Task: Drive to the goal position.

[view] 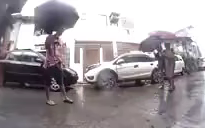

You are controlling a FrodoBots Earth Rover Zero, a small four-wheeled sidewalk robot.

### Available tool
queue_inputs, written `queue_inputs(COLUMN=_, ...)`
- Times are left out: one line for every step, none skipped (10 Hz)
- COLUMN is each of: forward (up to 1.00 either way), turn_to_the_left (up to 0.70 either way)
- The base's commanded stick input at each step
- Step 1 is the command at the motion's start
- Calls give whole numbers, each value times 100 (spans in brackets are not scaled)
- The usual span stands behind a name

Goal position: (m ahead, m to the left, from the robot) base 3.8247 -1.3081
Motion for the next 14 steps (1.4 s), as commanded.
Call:
queue_inputs(forward=0, turn_to_the_left=-23)
queue_inputs(forward=0, turn_to_the_left=0)
queue_inputs(forward=10, turn_to_the_left=0)
queue_inputs(forward=37, turn_to_the_left=0)
queue_inputs(forward=21, turn_to_the_left=-69)
queue_inputs(forward=0, turn_to_the_left=-99)
queue_inputs(forward=0, turn_to_the_left=-99)
queue_inputs(forward=0, turn_to_the_left=-53)
queue_inputs(forward=0, turn_to_the_left=0)
queue_inputs(forward=0, turn_to_the_left=0)
queue_inputs(forward=0, turn_to_the_left=0)
queue_inputs(forward=89, turn_to_the_left=0)
queue_inputs(forward=81, turn_to_the_left=0)
queue_inputs(forward=16, turn_to_the_left=-53)
